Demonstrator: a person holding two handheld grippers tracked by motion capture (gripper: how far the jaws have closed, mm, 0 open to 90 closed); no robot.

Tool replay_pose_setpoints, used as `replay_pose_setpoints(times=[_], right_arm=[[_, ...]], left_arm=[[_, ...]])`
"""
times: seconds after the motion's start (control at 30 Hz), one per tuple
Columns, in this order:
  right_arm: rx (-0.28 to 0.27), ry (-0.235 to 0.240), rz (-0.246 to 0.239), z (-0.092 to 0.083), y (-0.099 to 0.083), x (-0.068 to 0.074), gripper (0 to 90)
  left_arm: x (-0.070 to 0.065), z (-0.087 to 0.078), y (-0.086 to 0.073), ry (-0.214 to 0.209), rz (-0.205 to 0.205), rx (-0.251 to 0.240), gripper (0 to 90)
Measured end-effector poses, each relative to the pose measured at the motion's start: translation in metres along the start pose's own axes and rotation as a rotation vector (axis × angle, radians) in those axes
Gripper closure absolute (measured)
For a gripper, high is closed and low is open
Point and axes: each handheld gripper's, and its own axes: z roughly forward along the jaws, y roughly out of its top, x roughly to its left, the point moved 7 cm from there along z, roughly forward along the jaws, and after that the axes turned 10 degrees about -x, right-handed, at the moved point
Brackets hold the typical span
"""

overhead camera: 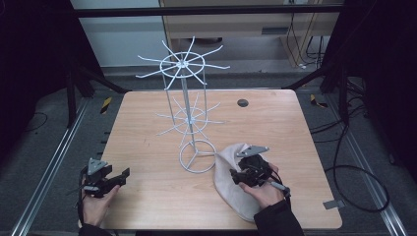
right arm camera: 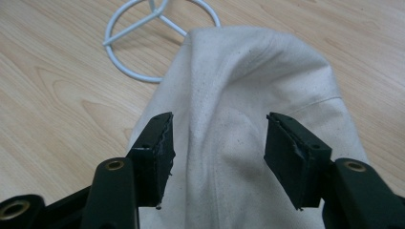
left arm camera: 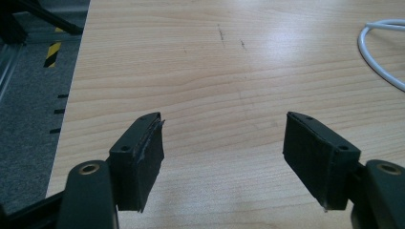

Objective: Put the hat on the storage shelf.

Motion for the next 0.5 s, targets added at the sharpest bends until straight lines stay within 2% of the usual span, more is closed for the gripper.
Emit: replay_pose_setpoints(times=[0.2, 0.5], right_arm=[[0.021, -0.011, -0.002, 0.008, -0.006, -0.002, 48.4], [0.081, -0.025, -0.009, 0.018, -0.013, -0.002, 64.9]], left_arm=[[0.000, 0.000, 0.000, 0.000, -0.005, -0.001, 29.9], [-0.001, 0.001, -0.001, -0.015, -0.004, 0.015, 32.4]])
